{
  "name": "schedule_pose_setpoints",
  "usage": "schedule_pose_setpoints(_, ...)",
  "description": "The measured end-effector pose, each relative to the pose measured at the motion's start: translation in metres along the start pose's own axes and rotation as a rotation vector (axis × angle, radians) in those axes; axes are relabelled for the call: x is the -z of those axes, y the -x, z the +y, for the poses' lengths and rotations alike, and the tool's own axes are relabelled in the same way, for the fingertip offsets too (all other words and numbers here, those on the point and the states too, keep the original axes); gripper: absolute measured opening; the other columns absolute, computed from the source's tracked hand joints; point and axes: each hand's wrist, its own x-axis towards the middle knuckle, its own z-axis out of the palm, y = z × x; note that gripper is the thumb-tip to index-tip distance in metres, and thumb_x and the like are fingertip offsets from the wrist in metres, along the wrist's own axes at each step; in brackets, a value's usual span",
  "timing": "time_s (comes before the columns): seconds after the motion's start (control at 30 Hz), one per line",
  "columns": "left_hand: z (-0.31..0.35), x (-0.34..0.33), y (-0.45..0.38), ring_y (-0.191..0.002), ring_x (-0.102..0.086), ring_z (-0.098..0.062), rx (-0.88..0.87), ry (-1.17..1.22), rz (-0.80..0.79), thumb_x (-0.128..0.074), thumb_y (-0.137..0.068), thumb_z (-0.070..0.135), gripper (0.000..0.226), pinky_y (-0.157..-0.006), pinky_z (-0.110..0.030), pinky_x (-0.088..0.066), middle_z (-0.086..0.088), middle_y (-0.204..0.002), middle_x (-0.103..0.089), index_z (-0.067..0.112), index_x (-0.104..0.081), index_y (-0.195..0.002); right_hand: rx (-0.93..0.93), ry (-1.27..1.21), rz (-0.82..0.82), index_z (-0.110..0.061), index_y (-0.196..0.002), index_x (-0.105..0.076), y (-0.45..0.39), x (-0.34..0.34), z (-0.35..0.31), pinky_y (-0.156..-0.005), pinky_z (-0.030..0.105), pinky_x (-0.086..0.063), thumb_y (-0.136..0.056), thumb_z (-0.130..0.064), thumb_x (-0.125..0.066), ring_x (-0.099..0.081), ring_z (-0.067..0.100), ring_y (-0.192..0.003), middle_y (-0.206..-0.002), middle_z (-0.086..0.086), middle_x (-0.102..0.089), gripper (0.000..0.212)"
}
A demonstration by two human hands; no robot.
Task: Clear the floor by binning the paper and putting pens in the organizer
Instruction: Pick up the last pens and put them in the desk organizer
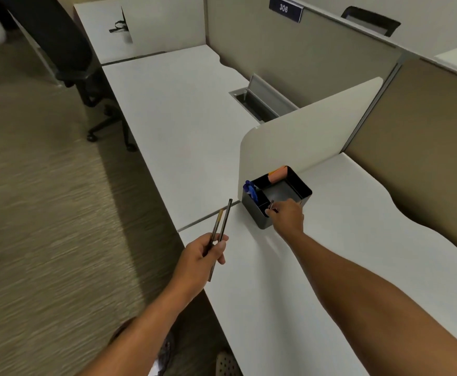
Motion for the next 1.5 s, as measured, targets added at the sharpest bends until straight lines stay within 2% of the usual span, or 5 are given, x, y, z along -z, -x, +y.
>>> schedule_pose_setpoints(0.27, 0.001, -0.006, -0.008, -0.080, -0.068, 0.004, 0.024, -0.015, -0.001, -0.058, -0.104, 0.031, 0.017, -0.108, -0.060, -0.045, 0.013, -0.070, -0.069, 0.029, -0.071, -0.116, -0.126, -0.341, 0.014, -0.005, -0.128, -0.063, 0.005, 0.008, 0.005, -0.096, 0.034, -0.050, -0.086, -0.021, -0.084, -0.062, 0.027, -0.110, -0.136, 0.014, -0.052, 0.050)
schedule_pose_setpoints(0.67, 0.008, -0.037, -0.022, -0.084, -0.070, -0.004, -0.014, -0.142, -0.116, -0.061, -0.101, 0.039, 0.019, -0.079, -0.023, -0.048, 0.002, -0.080, -0.073, 0.028, -0.072, -0.112, -0.064, -1.116, -0.335, -0.032, -0.127, -0.062, 0.110, 0.019, -0.029, -0.082, 0.030, -0.064, -0.092, -0.030, -0.078, -0.077, 0.014, -0.102, -0.106, -0.003, -0.080, 0.039)
schedule_pose_setpoints(1.1, 0.004, -0.040, -0.020, -0.099, -0.062, -0.012, -0.039, -0.246, 0.009, -0.054, -0.103, 0.048, 0.024, -0.081, -0.023, -0.050, 0.003, -0.106, -0.062, 0.028, -0.066, -0.107, -0.034, -1.032, 0.004, -0.015, -0.110, -0.070, 0.069, 0.054, -0.015, -0.081, 0.040, -0.066, -0.087, -0.007, -0.079, -0.078, 0.029, -0.092, -0.093, 0.006, -0.077, 0.025)
schedule_pose_setpoints(1.33, -0.001, -0.033, -0.013, -0.105, -0.062, -0.013, -0.012, -0.197, 0.028, -0.051, -0.103, 0.051, 0.032, -0.075, -0.015, -0.043, 0.002, -0.113, -0.064, 0.026, -0.069, -0.111, 0.041, -0.726, 0.294, -0.018, -0.090, -0.067, 0.033, 0.056, -0.013, -0.063, 0.004, -0.048, -0.086, -0.010, -0.071, -0.069, -0.006, -0.080, -0.085, -0.009, -0.073, 0.010)
schedule_pose_setpoints(1.5, -0.003, -0.027, -0.007, -0.102, -0.060, -0.007, -0.006, -0.189, 0.049, -0.050, -0.103, 0.052, 0.030, -0.074, -0.015, -0.042, 0.006, -0.113, -0.064, 0.032, -0.069, -0.113, 0.059, -0.608, 0.231, -0.017, -0.095, -0.065, 0.017, 0.040, -0.014, -0.068, 0.010, -0.049, -0.092, -0.009, -0.067, -0.068, 0.002, -0.084, -0.091, -0.004, -0.071, 0.009)
